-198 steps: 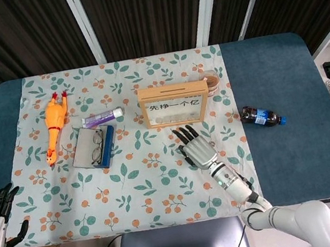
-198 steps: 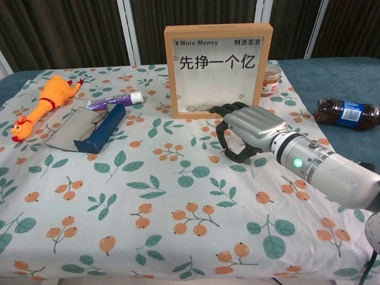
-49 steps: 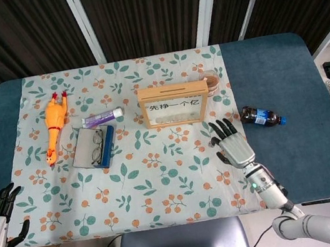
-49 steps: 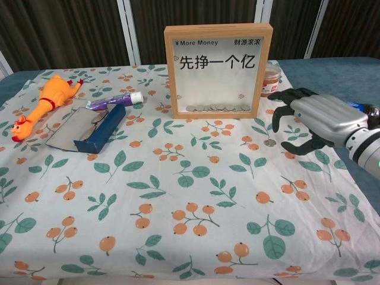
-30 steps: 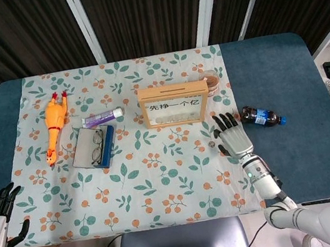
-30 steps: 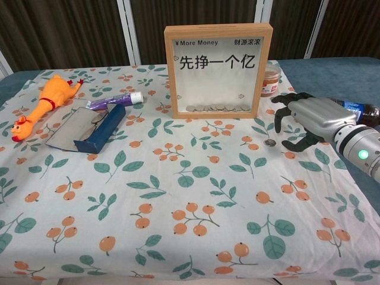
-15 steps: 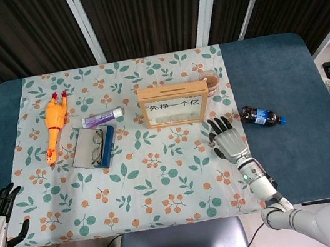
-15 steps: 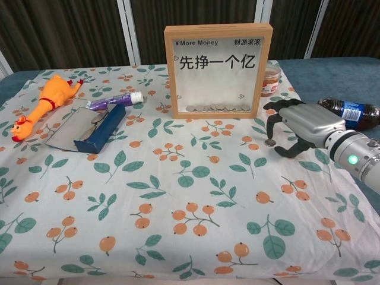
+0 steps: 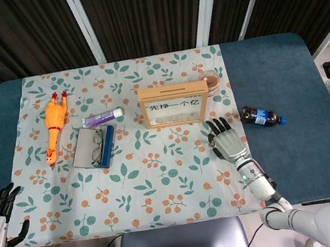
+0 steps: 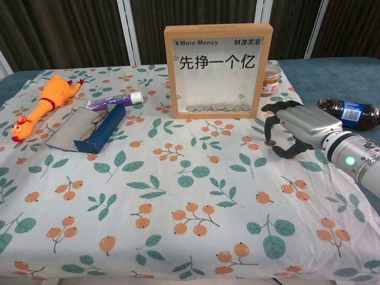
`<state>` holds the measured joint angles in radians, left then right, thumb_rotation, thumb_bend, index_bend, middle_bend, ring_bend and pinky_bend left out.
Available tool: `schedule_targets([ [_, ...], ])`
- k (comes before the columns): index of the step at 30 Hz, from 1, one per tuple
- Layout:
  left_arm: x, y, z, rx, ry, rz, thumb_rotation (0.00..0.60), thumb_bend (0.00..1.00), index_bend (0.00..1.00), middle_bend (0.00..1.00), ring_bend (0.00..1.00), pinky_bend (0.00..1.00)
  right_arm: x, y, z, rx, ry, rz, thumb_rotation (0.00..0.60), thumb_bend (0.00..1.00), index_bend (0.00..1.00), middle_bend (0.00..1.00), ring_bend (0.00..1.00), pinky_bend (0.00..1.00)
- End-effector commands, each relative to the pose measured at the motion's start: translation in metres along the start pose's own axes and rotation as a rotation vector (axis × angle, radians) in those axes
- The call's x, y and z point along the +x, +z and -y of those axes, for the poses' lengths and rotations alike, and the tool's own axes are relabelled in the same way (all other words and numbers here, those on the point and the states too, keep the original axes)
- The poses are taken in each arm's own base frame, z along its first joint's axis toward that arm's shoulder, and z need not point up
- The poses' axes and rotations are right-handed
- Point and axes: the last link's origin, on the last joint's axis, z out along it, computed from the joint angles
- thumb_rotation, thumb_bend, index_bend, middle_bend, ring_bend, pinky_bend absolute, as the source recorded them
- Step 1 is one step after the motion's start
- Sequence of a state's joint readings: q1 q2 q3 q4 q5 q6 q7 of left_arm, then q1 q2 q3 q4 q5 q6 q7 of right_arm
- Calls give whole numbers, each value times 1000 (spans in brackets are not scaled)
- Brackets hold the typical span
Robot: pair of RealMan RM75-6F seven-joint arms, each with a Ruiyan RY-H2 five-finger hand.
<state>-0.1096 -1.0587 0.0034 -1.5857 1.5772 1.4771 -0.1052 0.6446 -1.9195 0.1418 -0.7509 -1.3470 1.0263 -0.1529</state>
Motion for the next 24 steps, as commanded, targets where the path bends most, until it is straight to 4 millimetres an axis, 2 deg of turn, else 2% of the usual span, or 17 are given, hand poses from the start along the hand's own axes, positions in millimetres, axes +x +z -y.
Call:
schedule_targets([
  [1,0,0,0,0,0,0,600,409,0,0,0,0,-1,0,0,0,1,2,600,504,561,171,0,0],
  [11,1,0,1,2,-2,-2,600,410,0,0,0,0,-2,3,2,-1,-3,11,600,504,569,171,0,0],
  [24,1,-1,1,2,-4,-1,600,410,0,0,0,0,-2,7,6,-8,8,10,600,506,642,172,0,0],
])
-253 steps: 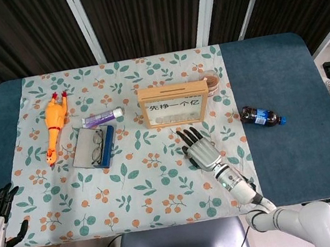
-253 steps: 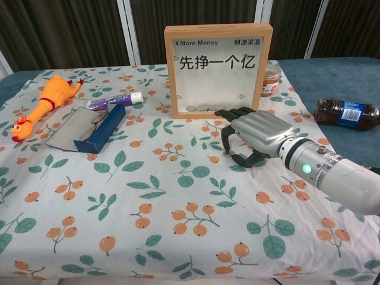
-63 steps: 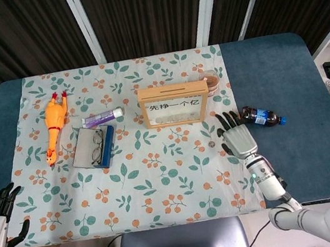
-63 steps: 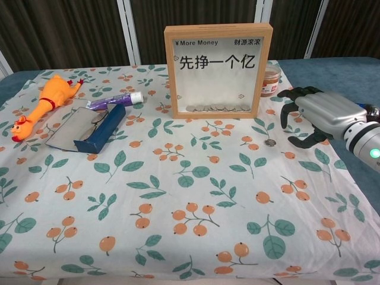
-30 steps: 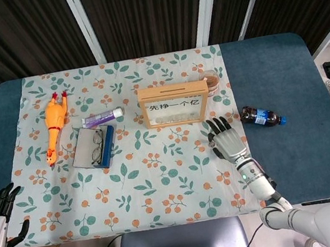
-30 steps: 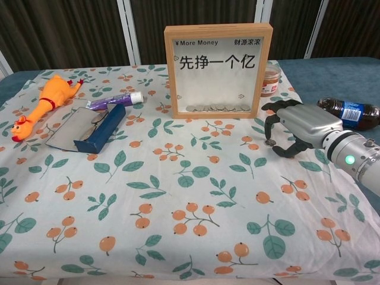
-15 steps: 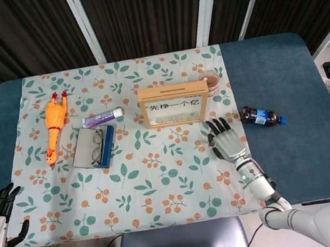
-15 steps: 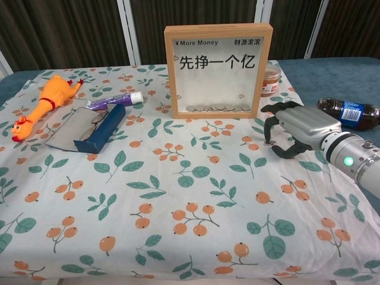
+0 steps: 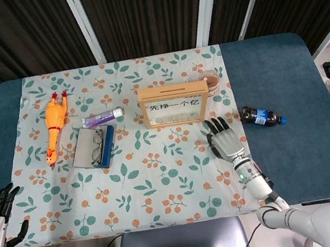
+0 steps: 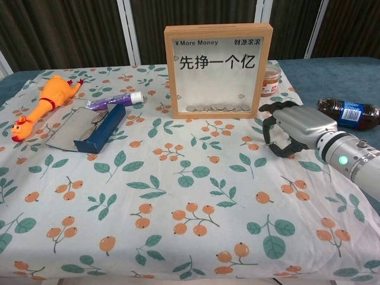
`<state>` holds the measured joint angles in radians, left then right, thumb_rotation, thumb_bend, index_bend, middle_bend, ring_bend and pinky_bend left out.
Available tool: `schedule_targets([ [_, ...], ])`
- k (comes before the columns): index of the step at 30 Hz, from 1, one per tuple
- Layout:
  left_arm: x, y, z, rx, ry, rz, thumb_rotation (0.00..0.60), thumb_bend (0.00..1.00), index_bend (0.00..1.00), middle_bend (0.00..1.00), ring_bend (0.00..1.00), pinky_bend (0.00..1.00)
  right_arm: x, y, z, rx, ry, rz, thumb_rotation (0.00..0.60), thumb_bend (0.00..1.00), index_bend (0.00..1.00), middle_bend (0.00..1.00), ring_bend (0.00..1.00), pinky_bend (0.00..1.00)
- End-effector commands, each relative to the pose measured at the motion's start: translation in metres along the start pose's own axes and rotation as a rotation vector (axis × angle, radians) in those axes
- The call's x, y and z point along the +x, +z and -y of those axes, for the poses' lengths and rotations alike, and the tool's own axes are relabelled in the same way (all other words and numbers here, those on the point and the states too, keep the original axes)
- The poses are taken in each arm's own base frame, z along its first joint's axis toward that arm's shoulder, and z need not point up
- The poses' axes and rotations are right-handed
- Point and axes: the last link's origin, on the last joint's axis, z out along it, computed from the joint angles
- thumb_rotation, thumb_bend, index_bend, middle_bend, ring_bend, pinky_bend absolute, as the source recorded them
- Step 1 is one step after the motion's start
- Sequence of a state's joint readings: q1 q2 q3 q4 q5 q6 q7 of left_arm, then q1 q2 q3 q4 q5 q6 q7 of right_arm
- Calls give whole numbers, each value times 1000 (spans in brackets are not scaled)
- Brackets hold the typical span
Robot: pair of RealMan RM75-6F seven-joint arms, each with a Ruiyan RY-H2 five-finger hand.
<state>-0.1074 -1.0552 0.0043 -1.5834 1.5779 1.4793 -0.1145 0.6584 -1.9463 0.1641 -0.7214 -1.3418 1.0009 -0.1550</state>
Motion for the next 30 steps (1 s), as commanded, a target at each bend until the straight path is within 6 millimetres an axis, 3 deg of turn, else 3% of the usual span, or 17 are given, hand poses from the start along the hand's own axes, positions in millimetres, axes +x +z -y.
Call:
schedule_targets([
  [1,0,0,0,-1,-1,-1,600,410,0,0,0,0,0,1,1,0,2,2,600,507,643,172,0,0],
  [18,0,-1,-1,-4,-3,-4,600,410,0,0,0,0,7,1,3,11,25,-27,600,513,662,184,0,0],
  [30,1,-1,0,-5,-5,-5,600,410,0,0,0,0,7,2,4,9,24,-25,600,592,680,194,0,0],
])
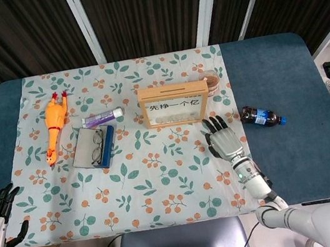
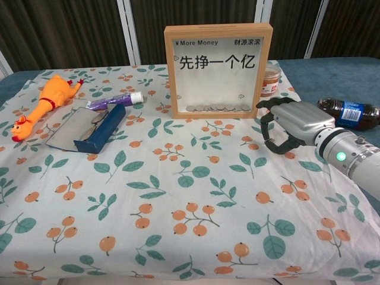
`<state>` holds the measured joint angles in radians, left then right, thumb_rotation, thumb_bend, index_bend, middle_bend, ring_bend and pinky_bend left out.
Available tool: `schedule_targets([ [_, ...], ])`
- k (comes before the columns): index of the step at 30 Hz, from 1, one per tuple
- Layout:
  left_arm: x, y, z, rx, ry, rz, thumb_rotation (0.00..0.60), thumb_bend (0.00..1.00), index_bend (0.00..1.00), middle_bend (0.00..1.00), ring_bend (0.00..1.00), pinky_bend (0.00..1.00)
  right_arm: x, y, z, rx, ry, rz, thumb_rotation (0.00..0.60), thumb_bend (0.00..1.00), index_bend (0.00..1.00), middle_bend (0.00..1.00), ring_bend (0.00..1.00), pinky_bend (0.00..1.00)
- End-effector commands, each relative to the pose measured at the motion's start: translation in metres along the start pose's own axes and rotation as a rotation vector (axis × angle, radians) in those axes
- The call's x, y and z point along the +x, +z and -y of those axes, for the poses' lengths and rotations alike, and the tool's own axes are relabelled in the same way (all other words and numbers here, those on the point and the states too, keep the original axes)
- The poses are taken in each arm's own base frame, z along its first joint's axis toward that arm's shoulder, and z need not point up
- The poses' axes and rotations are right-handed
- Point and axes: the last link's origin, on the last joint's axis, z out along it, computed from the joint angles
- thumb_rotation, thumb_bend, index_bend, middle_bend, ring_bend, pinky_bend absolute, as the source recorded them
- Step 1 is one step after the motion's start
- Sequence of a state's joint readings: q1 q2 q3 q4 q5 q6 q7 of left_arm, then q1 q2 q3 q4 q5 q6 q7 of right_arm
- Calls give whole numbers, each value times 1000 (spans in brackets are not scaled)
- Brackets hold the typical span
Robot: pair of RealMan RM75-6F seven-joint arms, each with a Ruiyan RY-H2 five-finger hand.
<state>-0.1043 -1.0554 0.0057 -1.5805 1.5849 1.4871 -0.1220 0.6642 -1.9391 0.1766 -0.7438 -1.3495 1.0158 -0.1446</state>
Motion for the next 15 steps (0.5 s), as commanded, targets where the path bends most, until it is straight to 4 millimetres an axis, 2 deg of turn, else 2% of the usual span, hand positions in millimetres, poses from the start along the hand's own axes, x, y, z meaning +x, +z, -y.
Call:
schedule_targets([
  [1,0,0,0,0,0,0,600,409,0,0,0,0,0,0,0,-1,2,-2,600,598,682,195,0,0],
  [8,0,0,0,0,-2,-1,600,408,0,0,0,0,10,-2,0,7,32,-42,600,609,694,206,0,0],
  [11,0,0,0,0,-4,-2,600,408,0,0,0,0,22,-8,0,32,43,-95,600,610,700,210,0,0],
  [15,0,0,-1,-3,-4,-2,600,408,0,0,0,0,51,-21,1,76,67,-190,600,610,701,211,0,0],
])
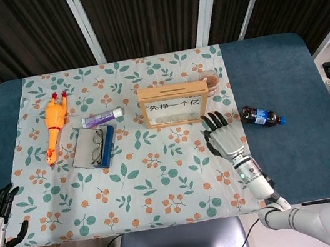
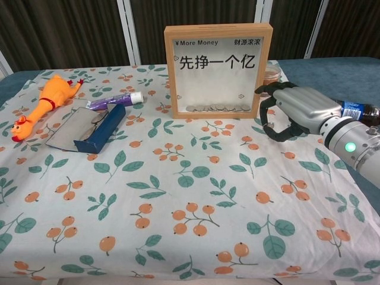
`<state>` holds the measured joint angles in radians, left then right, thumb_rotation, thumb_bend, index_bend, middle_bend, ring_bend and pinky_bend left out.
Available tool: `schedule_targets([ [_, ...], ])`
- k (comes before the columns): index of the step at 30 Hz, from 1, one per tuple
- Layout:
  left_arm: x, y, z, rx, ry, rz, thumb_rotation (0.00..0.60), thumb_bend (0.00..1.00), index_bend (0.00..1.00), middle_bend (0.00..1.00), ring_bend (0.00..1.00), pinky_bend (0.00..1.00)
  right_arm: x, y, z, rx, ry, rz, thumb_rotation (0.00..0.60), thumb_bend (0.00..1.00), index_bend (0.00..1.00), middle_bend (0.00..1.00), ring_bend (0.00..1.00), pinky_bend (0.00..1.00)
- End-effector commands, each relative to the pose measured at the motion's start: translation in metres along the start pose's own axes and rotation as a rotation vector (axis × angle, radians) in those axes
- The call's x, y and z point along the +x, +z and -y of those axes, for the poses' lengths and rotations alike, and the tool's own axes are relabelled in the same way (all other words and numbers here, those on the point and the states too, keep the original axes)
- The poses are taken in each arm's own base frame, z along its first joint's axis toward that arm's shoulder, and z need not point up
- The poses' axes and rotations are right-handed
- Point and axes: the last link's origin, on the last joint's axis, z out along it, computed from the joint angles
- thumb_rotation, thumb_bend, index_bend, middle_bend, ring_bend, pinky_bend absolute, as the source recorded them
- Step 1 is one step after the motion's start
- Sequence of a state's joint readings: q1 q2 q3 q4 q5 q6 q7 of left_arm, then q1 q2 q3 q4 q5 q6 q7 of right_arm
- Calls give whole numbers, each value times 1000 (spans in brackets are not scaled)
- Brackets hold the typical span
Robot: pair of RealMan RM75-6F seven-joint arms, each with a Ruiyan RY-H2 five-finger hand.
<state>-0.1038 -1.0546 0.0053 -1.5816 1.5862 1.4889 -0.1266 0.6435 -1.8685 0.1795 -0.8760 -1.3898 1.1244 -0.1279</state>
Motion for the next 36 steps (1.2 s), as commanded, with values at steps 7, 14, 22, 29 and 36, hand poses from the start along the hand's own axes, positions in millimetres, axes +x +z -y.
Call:
schedule_targets([
  [7,-1,0,-1,-3,3,2,600,409,0,0,0,0,94,-16,16,102,60,-240,600,610,701,211,0,0],
  [14,-2,1,-1,3,7,3,600,409,0,0,0,0,149,17,38,101,51,-315,600,610,701,211,0,0],
  [22,-2,3,1,13,6,8,600,408,0,0,0,0,203,81,70,13,145,-325,600,610,699,211,0,0],
  [29,-2,4,2,16,5,11,600,409,0,0,0,0,214,118,85,-119,174,-259,600,610,700,212,0,0],
  [36,-1,4,3,20,1,10,600,408,0,0,0,0,206,136,87,-178,116,-232,600,610,705,216,0,0],
])
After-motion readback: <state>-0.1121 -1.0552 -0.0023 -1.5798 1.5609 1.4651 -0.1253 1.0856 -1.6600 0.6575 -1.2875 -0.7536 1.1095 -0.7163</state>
